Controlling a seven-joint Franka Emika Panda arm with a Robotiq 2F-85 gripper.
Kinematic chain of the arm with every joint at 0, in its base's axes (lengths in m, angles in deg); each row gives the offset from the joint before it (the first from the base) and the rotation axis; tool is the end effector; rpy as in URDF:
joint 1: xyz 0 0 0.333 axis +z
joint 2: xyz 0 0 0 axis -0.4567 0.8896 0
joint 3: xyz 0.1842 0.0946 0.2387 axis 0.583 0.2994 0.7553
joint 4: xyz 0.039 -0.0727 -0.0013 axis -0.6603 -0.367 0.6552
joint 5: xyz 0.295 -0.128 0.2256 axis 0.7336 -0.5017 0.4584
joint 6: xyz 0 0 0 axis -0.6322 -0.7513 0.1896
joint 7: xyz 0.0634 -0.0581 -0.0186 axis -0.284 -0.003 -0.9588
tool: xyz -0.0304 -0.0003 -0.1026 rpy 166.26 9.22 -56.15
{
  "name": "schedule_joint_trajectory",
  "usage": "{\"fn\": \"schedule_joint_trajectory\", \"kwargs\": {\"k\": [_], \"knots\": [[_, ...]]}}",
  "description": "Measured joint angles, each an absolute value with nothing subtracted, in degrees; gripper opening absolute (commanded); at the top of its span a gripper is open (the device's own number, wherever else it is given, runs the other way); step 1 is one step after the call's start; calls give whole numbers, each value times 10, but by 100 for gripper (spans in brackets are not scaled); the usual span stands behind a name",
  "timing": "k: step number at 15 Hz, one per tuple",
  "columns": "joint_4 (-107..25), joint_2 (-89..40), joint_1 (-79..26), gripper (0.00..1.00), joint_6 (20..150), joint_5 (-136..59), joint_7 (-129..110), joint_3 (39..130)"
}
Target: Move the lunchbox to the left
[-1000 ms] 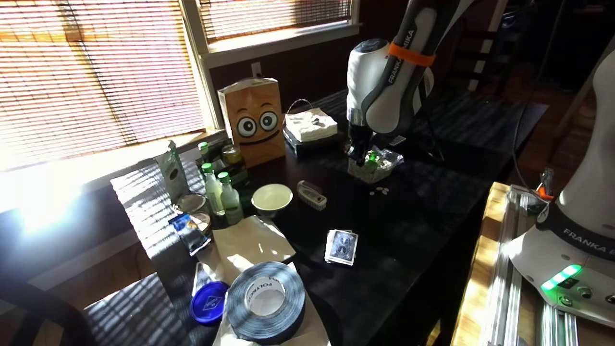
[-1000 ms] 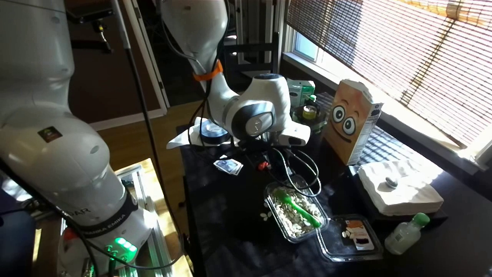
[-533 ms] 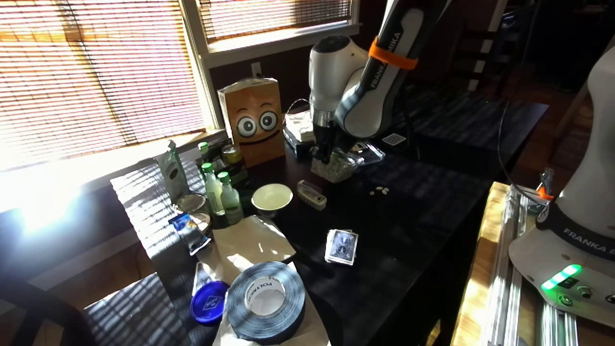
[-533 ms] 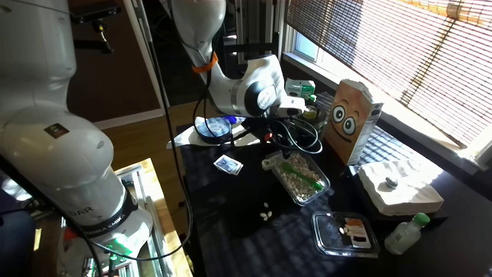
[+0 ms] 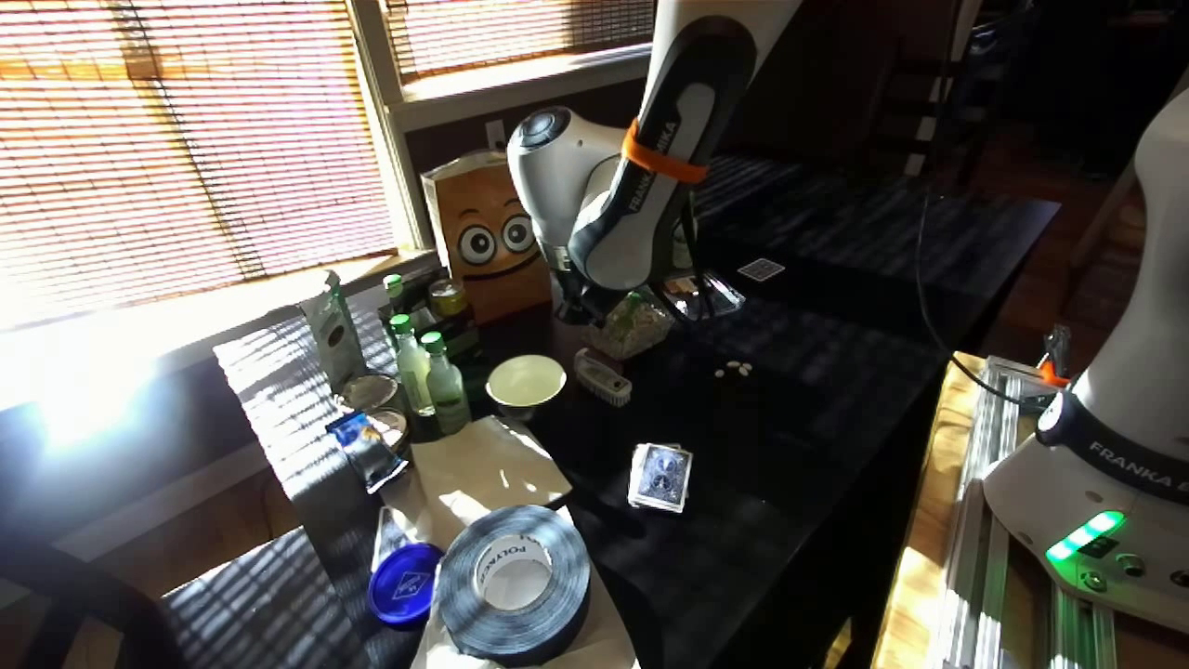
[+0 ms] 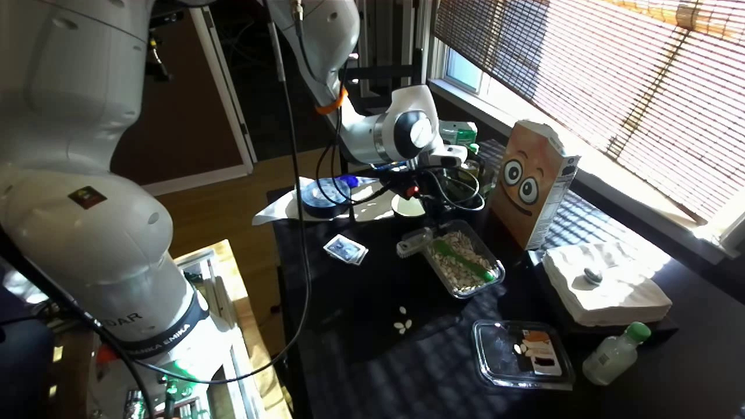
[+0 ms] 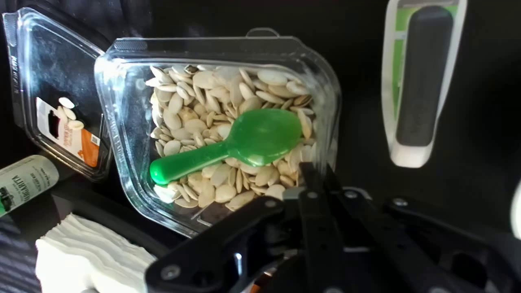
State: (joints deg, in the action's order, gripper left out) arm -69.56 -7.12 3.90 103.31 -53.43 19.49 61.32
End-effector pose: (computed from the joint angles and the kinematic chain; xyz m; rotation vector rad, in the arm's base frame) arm 0.5755 0.0438 0.1607 2.7462 -0.2116 0.1789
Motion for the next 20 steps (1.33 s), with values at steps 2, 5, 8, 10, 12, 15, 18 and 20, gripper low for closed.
{"fn": "schedule_joint_trajectory", "kwargs": {"k": [2, 5, 8, 10, 12, 15, 18, 20], "knots": [[-660, -47, 35, 1, 1005, -538, 215, 614], [-618, -20, 21, 29, 976, -547, 247, 615], [-591, -8, -4, 44, 966, -547, 269, 627], [-583, -9, -22, 56, 966, -547, 274, 641], [-582, -16, -34, 70, 970, -547, 275, 651], [-596, -45, -44, 91, 992, -547, 277, 657], [-644, -96, -50, 100, 1014, -563, 276, 651], [-701, -135, -71, 100, 1060, -563, 277, 651]]}}
